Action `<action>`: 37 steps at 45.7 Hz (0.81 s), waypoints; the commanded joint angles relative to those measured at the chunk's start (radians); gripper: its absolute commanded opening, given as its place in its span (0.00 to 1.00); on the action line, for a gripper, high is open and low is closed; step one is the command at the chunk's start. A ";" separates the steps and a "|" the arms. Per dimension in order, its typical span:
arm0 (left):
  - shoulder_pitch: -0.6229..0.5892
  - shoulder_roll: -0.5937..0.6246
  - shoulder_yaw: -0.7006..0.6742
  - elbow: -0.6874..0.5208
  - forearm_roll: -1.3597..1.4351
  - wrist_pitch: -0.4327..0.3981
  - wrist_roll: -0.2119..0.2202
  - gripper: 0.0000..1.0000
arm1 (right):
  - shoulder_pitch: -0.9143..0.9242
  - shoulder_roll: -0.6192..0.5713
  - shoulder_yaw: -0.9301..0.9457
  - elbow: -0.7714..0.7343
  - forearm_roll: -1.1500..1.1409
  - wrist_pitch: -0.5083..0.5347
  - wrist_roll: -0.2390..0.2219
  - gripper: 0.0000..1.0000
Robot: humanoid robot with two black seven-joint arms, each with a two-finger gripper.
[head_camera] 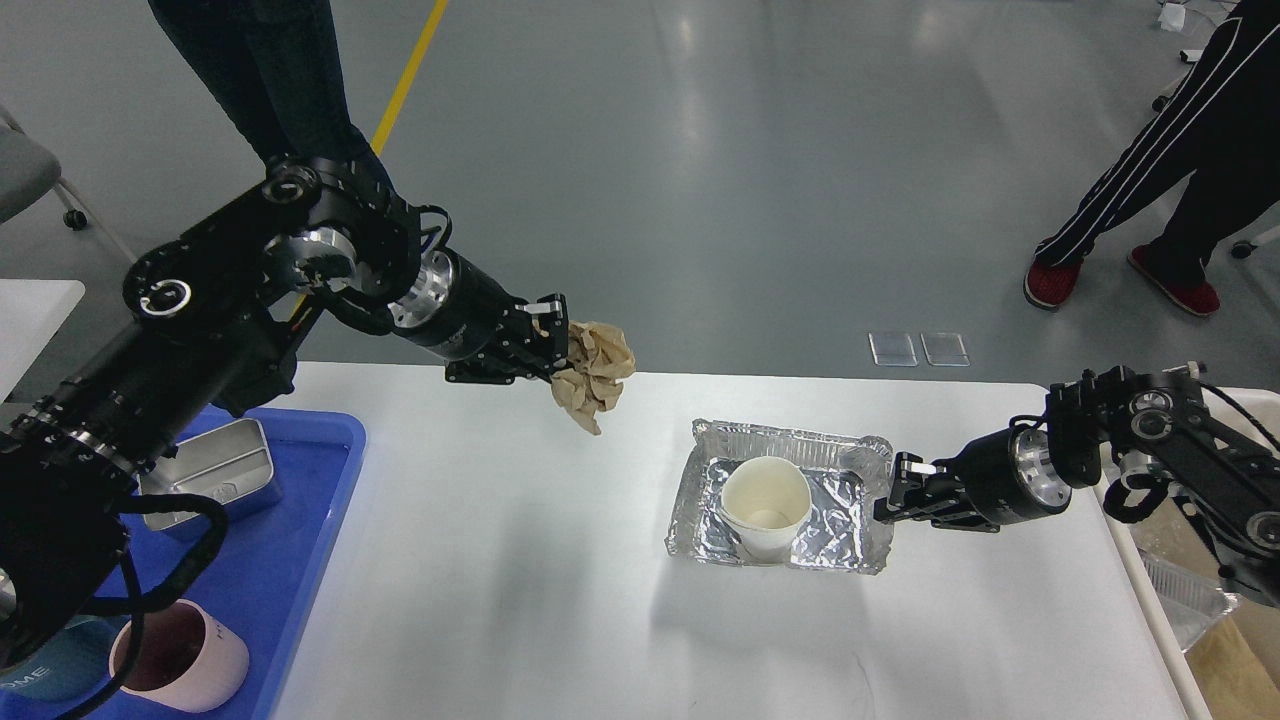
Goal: Tidy desktop
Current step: 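Lift the brown paper and place it into the foil tray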
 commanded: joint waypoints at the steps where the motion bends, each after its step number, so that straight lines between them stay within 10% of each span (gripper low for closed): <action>1: -0.026 0.027 -0.025 0.007 -0.039 0.000 0.000 0.00 | -0.009 0.004 -0.012 0.012 0.038 0.000 -0.002 0.00; 37: 0.000 -0.223 0.135 0.063 -0.018 0.000 0.000 0.01 | 0.006 0.035 -0.011 0.052 0.070 0.000 -0.002 0.00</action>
